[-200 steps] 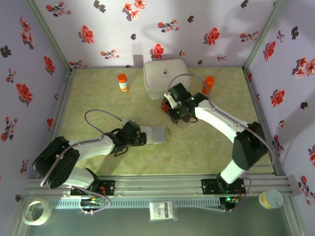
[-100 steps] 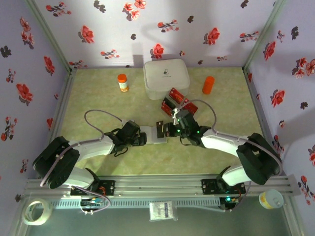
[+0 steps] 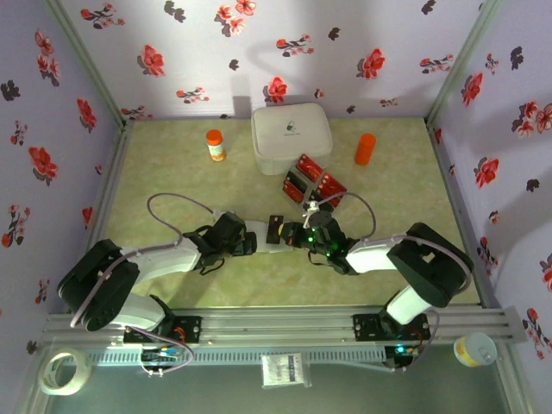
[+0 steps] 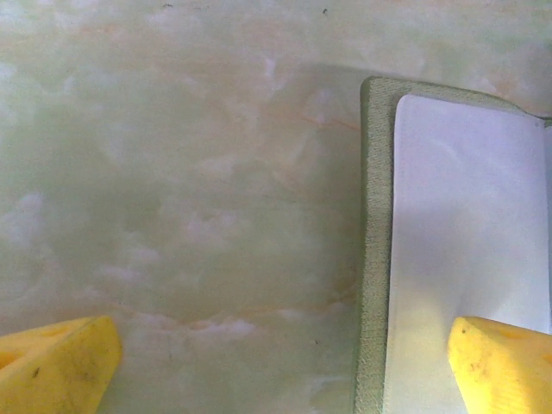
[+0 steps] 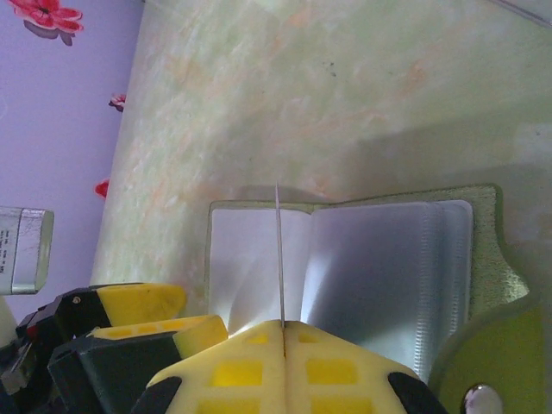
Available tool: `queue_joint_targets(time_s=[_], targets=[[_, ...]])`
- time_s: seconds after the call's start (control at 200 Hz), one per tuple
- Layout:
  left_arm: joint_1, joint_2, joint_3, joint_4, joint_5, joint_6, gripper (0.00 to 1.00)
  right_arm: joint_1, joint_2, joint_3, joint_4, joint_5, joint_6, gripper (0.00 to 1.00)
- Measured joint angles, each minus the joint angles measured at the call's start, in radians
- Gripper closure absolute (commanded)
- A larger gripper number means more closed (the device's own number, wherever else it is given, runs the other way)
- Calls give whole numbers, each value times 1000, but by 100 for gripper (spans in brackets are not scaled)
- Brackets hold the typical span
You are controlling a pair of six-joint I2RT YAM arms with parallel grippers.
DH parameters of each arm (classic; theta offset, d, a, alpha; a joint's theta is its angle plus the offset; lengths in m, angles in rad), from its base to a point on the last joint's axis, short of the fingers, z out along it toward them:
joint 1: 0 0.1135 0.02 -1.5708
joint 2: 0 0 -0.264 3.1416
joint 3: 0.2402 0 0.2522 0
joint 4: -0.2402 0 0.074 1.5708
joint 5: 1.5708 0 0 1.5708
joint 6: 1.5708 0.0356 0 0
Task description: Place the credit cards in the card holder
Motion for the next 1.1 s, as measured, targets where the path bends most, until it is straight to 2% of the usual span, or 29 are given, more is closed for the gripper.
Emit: queue_joint_targets(time_s=[0.415,1.1], targets=[[-1,0,0,0,-1,-3,0,0,71,-5,116,3,37,100],[-5,0,0,0,-8,-3,0,0,101,-34,170,7,62,100]])
